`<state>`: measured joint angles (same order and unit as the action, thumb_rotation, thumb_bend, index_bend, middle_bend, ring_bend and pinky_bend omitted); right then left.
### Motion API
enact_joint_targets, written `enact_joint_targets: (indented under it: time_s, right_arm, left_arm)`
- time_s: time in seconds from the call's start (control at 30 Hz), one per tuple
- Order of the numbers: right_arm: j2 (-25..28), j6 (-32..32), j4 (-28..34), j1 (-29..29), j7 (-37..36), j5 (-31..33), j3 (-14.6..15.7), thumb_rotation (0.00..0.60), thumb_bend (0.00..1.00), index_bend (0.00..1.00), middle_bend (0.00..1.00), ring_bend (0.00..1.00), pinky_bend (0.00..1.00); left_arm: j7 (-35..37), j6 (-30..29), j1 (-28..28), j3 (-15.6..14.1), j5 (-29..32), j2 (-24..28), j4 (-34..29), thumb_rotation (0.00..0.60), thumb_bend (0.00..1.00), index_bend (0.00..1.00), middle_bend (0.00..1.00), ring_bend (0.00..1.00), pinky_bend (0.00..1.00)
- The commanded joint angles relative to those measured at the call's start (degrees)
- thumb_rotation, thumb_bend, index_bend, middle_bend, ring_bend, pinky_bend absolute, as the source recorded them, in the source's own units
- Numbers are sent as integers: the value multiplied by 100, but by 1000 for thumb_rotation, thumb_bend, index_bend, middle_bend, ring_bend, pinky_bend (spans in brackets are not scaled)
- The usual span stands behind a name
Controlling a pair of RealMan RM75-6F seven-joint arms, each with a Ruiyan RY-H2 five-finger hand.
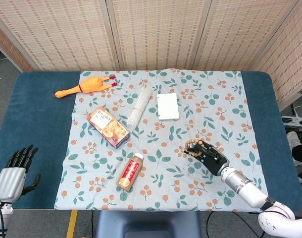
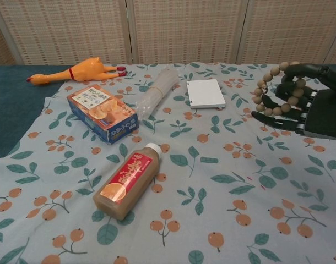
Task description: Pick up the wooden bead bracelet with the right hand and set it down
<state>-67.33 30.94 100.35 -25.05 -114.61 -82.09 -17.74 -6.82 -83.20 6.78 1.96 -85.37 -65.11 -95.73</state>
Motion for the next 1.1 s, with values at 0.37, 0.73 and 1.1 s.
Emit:
enact_joint_targets:
  time_s: [0.37,0.73,1.1]
  right_arm:
    - [-250,1800,-1191,-691,-2282,-2627,1589,259,446,330,504,290,237]
    - [-456,2148,-1189,-1236,-1736,-2490,2247,174,435,442,483,286,223]
    - [-552,2348,-959,-1411,-545,-2132,2556,260,561,638,595,344,223]
  left_arm:
    - [19,30,14,-1,12,0,19,600,450,0,0,0,94]
    - [-1,31,15,6,36,-11,27,600,451,0,0,0,94]
    - [17,15,10,5,26,6,17,600,453,0,0,0,94]
